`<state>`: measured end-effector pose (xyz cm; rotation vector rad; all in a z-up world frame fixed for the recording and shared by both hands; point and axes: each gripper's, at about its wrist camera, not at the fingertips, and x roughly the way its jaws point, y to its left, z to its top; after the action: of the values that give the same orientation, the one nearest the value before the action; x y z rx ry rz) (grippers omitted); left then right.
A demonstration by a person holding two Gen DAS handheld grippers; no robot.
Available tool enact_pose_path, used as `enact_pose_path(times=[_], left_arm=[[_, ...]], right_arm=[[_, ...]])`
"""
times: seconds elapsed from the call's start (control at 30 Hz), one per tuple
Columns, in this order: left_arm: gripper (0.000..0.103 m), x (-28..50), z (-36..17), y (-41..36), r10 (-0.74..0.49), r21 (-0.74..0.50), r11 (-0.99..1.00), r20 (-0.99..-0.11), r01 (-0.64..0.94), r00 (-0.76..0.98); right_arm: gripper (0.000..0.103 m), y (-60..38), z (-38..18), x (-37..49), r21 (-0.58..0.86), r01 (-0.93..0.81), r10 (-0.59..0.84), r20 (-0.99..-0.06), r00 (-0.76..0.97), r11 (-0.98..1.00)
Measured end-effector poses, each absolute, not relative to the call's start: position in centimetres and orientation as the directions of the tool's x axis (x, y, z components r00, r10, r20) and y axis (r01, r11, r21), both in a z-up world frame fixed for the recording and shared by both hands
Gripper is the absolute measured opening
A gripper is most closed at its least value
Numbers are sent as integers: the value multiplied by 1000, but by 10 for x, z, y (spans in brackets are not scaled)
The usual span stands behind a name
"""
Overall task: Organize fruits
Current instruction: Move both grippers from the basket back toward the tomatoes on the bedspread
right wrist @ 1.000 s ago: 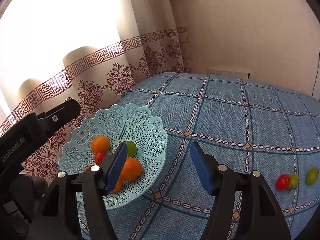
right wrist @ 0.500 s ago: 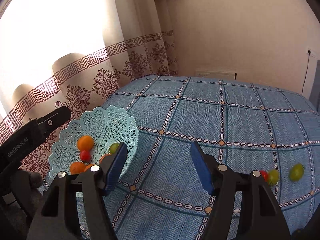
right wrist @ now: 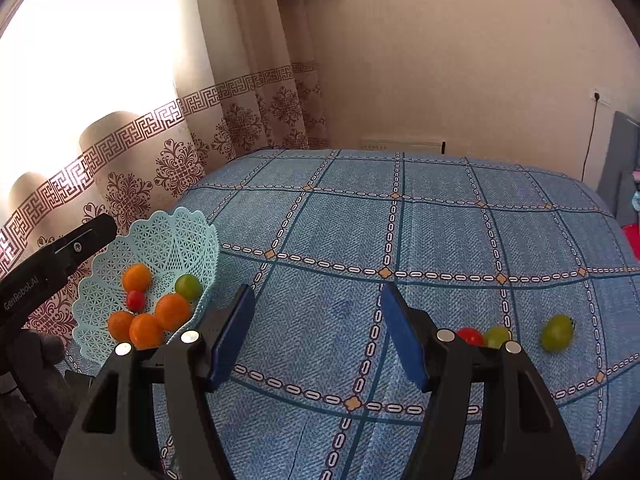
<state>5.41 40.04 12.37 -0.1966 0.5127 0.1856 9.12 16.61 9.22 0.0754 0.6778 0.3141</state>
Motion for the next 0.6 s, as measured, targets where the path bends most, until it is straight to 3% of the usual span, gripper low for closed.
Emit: enact_pose_path(times=[0.33, 0.6], left_arm=[[100, 56, 119, 372, 95, -84, 984, -508, -159, 856], [100, 57, 112, 346, 69, -38, 994, -519, -103, 852]], right_arm=[[65, 107, 80, 92, 119, -157, 197, -626, 754, 980], [65, 38, 61, 96, 164, -13, 119, -653, 748, 986]])
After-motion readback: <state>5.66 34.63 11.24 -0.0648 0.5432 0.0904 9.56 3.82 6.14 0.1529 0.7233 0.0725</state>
